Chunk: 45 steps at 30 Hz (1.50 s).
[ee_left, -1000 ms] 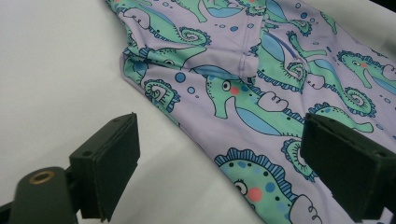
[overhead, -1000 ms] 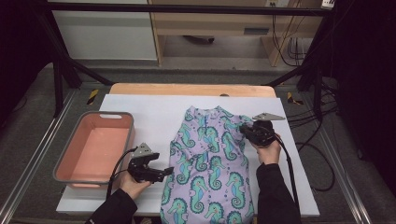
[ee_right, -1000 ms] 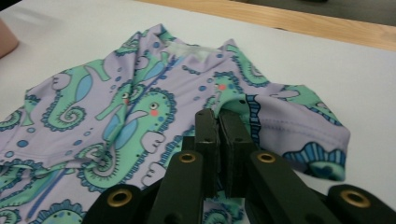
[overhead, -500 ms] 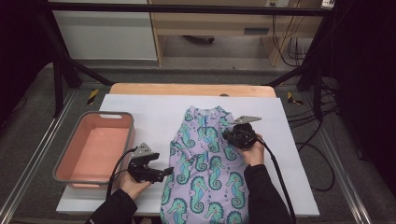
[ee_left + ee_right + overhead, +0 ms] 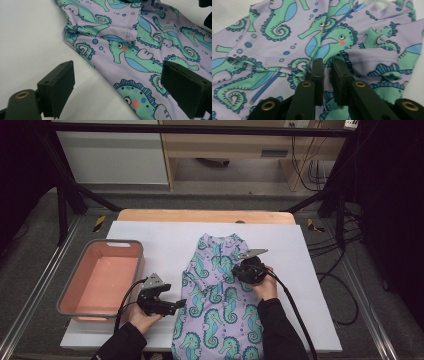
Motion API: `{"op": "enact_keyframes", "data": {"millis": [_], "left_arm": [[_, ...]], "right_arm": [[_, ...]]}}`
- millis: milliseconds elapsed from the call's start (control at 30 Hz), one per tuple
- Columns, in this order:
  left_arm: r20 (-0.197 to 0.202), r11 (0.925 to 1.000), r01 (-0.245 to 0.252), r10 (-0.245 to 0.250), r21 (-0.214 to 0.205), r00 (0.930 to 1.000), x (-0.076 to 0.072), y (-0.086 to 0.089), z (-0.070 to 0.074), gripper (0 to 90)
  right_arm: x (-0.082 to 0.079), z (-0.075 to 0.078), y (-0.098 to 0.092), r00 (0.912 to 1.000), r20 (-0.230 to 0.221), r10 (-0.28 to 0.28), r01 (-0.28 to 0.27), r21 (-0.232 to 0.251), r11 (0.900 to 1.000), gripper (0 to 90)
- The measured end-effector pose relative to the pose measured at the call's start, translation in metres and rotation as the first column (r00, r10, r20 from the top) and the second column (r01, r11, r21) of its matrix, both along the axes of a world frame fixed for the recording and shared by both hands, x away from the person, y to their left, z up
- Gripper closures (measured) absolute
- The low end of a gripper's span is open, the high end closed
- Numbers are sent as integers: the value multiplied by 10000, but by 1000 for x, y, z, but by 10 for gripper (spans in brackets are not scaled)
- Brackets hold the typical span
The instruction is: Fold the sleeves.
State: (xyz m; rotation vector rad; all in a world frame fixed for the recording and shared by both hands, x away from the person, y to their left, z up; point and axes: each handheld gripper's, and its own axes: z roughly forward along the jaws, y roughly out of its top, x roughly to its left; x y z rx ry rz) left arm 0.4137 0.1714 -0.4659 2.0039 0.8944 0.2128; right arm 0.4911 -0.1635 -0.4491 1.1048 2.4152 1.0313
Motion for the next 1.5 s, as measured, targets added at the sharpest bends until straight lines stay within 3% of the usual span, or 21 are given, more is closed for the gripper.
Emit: {"op": "enact_keyframes", "data": {"millis": [233, 300, 367, 467, 600, 733, 933, 1000, 1233, 1300, 1433, 1500], "left_arm": [[-38, 10000, -6, 6, -8, 10000, 0, 0, -1, 117], [-41, 10000, 28, -28, 32, 10000, 0, 0, -1, 117], [-40, 10000, 29, -29, 18, 10000, 0, -1, -1, 117], [-38, 10000, 33, -33, 32, 10000, 0, 0, -1, 116], [-51, 10000, 20, -20, 26, 10000, 0, -1, -1, 117], [-46, 10000, 26, -25, 29, 10000, 0, -1, -1, 116], [-38, 10000, 34, -34, 40, 10000, 0, -1, -1, 116], [-21, 10000, 28, -28, 55, 10000, 0, 0, -1, 116], [-17, 10000, 11, -11, 46, 10000, 0, 0, -1, 117], [-41, 10000, 20, -20, 55, 10000, 0, -1, -1, 116], [-23, 10000, 21, -21, 53, 10000, 0, 0, -1, 117], [-21, 10000, -8, 8, 21, 10000, 0, 0, -1, 116]], "right_arm": [[-12, 13, -4, 9990, 433, 131, -148, 391, 9991, 511], [-15, 16, -7, 9981, 612, -8, -14, 366, 9993, 482], [-17, 16, -11, 9973, 694, -231, 183, 689, 9975, 444], [-20, 10, -13, 9992, 348, -199, 174, 706, 9974, 432], [-23, -2, -9, 9999, -68, -96, 100, 706, 9975, 454], [-25, -8, 0, 9999, -74, 112, -107, 572, 9983, 540], [-23, -18, 6, 9998, -178, 60, -63, -169, 9998, 803], [-24, -14, 4, 9998, -192, 10, -15, -234, 9997, 845], [-38, 6, -2, 9995, 57, 324, -324, 69, 9994, 848], [-39, 4, 0, 9990, -94, 437, -436, 30, 9990, 823], [-36, 0, 2, 9980, -259, 575, -564, 407, 9976, 625], [-34, 4, -3, 9993, 154, 326, -335, 615, 9975, 488]]}}
